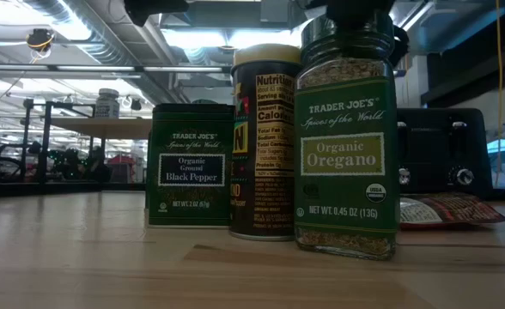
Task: Shelf spices
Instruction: Put the bottom green seasoning bottle on the shelf
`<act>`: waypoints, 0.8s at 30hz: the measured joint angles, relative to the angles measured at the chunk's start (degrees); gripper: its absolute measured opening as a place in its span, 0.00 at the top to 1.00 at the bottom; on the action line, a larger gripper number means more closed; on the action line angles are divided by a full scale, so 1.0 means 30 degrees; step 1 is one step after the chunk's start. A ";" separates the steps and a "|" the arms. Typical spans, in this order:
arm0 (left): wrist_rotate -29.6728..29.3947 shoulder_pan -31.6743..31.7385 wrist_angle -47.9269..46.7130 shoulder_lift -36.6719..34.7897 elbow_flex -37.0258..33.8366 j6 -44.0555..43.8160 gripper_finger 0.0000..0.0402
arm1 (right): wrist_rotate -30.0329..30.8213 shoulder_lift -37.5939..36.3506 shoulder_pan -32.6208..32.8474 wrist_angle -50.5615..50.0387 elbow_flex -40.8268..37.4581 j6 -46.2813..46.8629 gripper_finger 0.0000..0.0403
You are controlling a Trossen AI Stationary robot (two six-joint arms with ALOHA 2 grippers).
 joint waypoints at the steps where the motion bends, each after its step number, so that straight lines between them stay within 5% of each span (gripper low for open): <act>1: 0.0000 -0.0040 -0.0158 0.0000 0.0000 -0.0077 0.42 | -0.0249 0.0089 0.0000 0.0054 0.0000 0.0372 0.20; 19: -0.0091 -0.0222 -0.0299 0.0007 0.0000 -0.0657 0.42 | 0.2092 0.0703 0.0109 -0.0233 -0.0007 0.2145 0.27; 24: -0.0578 -0.0258 -0.0587 0.0007 0.0000 -0.0923 0.42 | 0.1947 0.0725 0.0117 -0.0225 0.0000 0.1647 0.40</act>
